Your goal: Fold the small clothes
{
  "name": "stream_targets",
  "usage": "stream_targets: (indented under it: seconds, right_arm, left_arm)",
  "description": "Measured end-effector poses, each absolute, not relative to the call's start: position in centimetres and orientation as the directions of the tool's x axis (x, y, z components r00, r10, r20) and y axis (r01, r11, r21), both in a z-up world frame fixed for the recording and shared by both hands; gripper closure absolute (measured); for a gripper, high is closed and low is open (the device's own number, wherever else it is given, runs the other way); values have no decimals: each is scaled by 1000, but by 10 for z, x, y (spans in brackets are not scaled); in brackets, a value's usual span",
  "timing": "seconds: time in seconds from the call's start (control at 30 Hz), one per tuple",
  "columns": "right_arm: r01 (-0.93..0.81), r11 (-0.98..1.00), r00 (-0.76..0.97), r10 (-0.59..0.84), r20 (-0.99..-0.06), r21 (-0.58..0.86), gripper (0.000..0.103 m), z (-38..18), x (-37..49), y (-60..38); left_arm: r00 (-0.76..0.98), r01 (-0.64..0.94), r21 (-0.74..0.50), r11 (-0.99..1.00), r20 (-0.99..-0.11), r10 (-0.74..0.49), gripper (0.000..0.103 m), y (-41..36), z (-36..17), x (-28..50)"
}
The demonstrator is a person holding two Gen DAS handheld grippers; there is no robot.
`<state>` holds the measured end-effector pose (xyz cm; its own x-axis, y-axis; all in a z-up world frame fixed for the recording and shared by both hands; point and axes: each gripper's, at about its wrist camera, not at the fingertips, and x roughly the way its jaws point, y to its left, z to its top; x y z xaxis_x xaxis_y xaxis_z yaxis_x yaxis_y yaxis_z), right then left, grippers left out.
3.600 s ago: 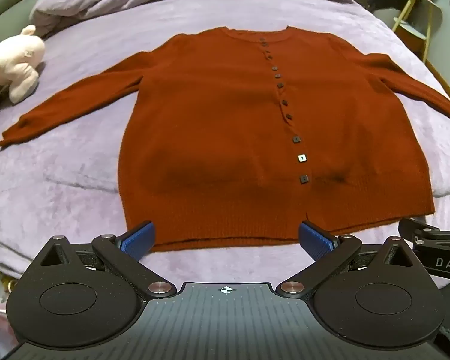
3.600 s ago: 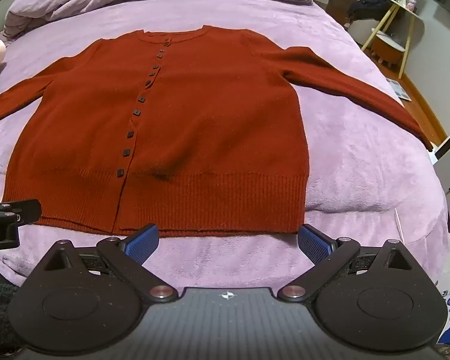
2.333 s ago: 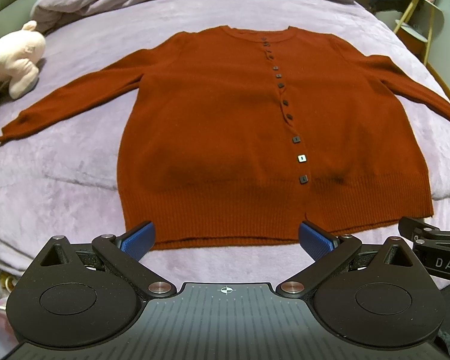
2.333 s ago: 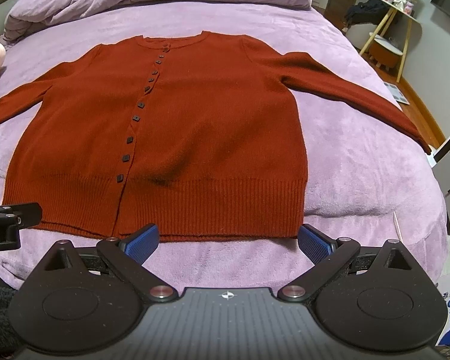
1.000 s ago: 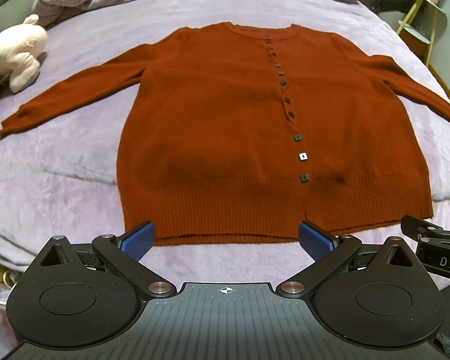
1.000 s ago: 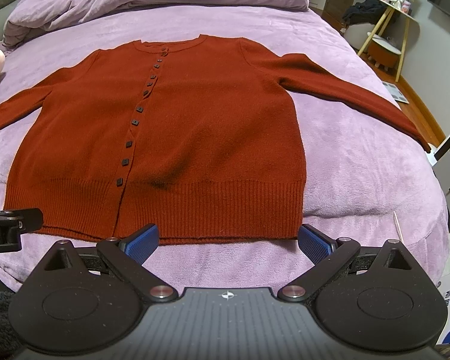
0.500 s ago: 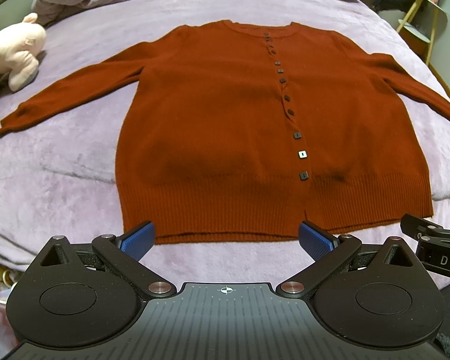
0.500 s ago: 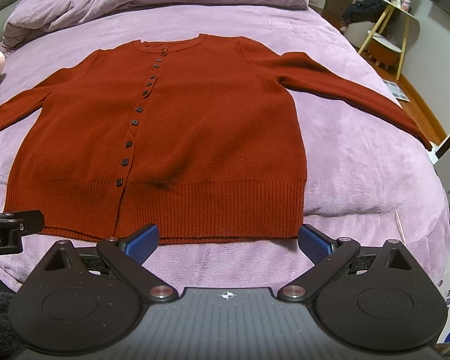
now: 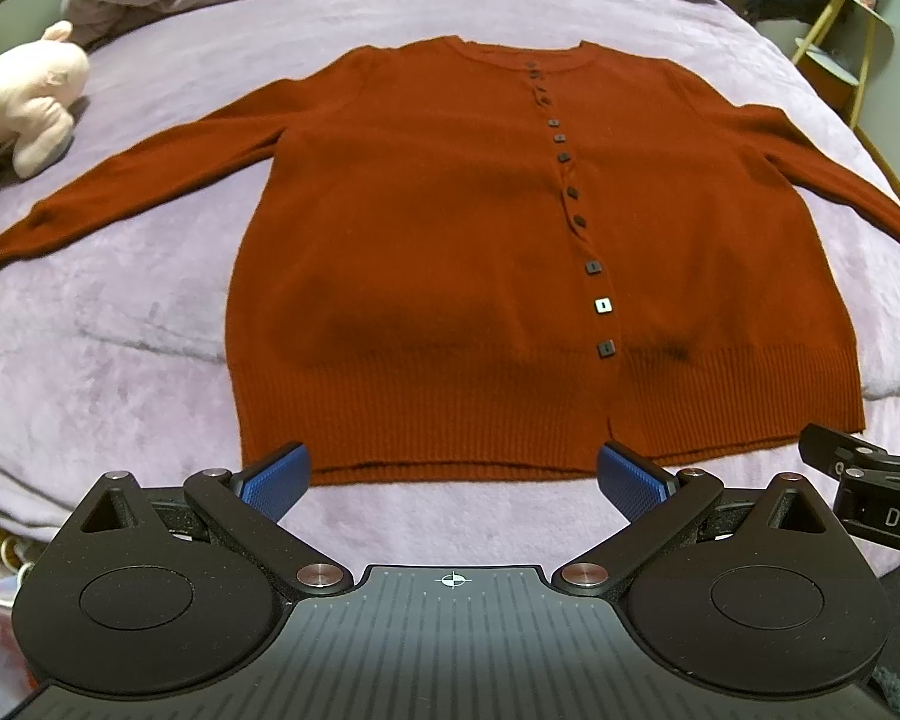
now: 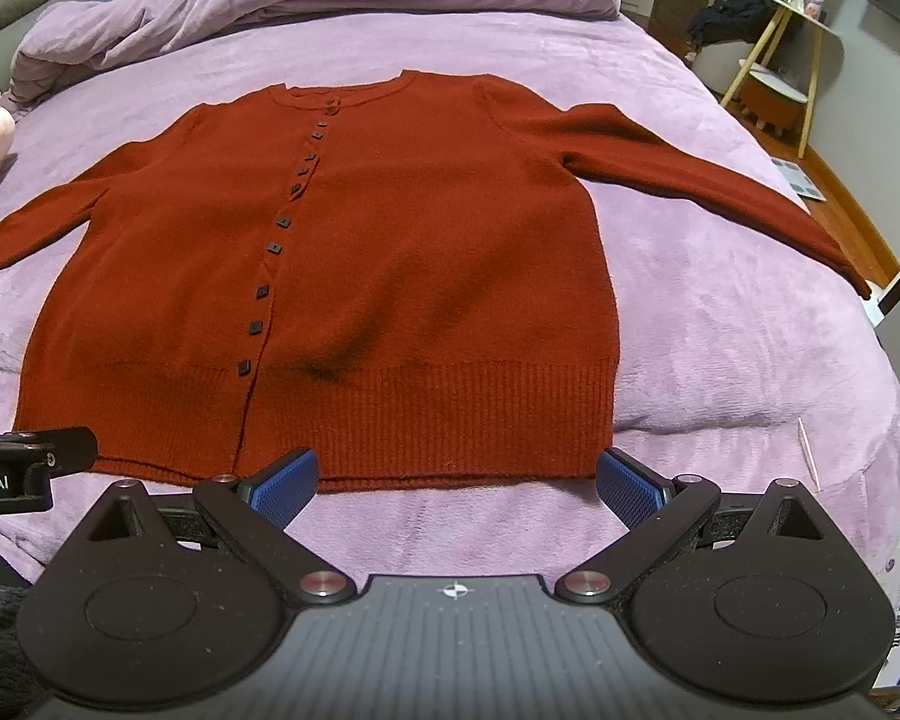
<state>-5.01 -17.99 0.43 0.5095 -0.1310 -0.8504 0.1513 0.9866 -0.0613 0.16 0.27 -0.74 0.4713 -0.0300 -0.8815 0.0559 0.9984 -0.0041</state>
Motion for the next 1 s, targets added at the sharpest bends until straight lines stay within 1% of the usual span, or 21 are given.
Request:
stream_targets:
  seconds: [0.43, 0.57, 0.63, 0.67, 0.73, 0.8, 0.83, 0.9, 1.0]
  right_arm:
    - [125, 991, 520, -32, -853, 39, 4, -6, -47, -191]
    - [101, 989, 528, 36, -848, 105, 4, -11, -44, -199]
    - [76, 984, 573, 91, -814, 164, 4, -11, -45, -207]
    - [66, 979, 613, 112, -782, 192, 4, -10, -46, -213]
    - [67, 973, 727, 104, -679, 221, 4, -6, -52, -231]
    - [86, 969, 831, 60, -553, 234, 4, -2, -56, -253]
    - [105, 966, 859, 31, -512, 235, 4, 0, -54, -267]
    - [153, 955, 883, -17, -468, 255, 4, 1, -41, -302]
    - [300, 906, 881, -143, -452, 299, 4, -6, -15, -369]
  left_arm:
    - [415, 38, -53, 998, -908, -64, 0, 12, -24, 11]
    - [414, 38, -84, 996, -906, -92, 0, 14, -27, 17]
    - [431, 40, -132, 990, -892, -136, 0, 17, -25, 21]
    - [451, 42, -148, 988, -880, -151, 0, 18, -23, 22]
    - [510, 52, -158, 986, -845, -162, 0, 19, -17, 26]
    - [583, 88, -167, 982, -791, -187, 0, 18, -9, 31]
    - [607, 108, -179, 978, -767, -207, 0, 18, -7, 33]
    - [635, 146, -217, 965, -727, -260, 0, 18, -6, 43]
    - [614, 139, -241, 961, -740, -274, 0, 12, -8, 64]
